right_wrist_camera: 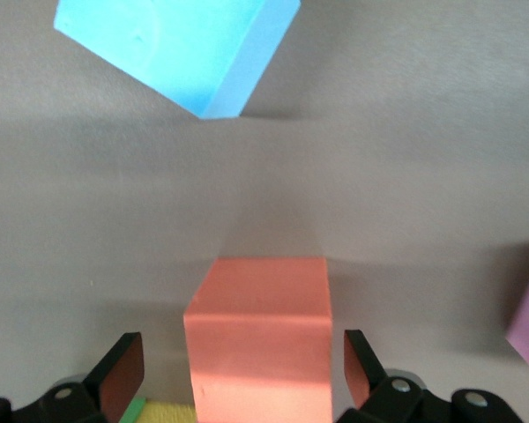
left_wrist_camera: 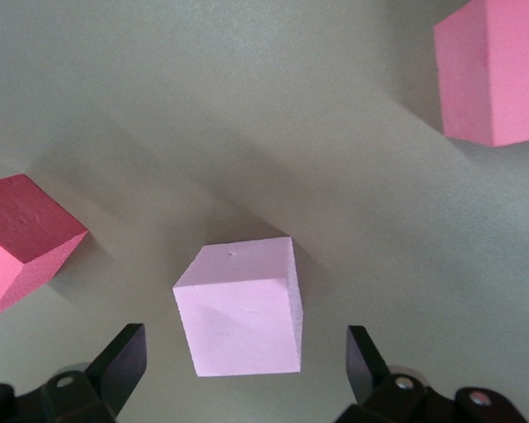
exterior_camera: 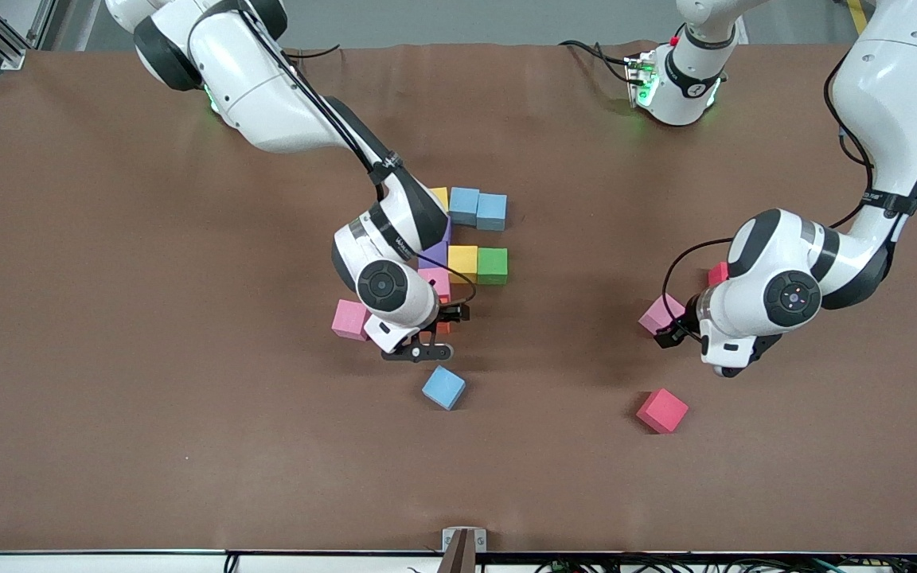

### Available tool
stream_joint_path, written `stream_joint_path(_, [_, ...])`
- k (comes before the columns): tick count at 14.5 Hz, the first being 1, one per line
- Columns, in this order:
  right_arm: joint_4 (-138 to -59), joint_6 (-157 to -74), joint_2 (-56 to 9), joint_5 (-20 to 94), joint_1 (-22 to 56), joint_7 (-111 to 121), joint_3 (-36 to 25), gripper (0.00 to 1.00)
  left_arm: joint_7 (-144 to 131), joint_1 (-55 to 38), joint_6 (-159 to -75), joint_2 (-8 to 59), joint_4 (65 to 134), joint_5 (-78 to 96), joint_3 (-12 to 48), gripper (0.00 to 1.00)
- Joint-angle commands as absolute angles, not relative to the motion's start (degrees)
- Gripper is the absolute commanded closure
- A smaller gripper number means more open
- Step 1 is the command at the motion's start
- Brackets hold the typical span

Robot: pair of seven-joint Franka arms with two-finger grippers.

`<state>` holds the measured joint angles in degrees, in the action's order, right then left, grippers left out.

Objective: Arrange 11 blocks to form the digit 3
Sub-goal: 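Release orange with the right gripper while the left gripper grasps light pink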

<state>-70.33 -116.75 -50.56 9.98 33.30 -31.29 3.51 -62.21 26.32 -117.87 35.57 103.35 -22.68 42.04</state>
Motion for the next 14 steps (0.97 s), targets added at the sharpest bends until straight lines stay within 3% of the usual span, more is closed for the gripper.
stream_joint_path(1, [-65.0,-106.0,-47.6,10.3,30.9,-32.0,3.4,0.00,-62.5,27.4,-120.1,33.8,106.0,-21.8,42.3,0.00])
stream_joint_path(4, [-60.4,-98.6,-46.2,10.1,27.1,-32.1,3.3,0.00,-62.5,27.4,-123.5,33.9,108.2,-21.8,42.2,0.00])
stream_joint_path(11, [-60.7,-97.9,-35.5,6.6,23.6,-31.4,-7.6,0.00,-62.5,27.6,-124.7,35.2,108.6,-22.1,41.7,0.00])
stream_joint_path(14, [-60.7,-96.2,-31.0,6.7,19.4,-31.3,-8.8,0.00,-62.3,27.6,-125.1,36.1,109.5,-22.5,41.5,0.00])
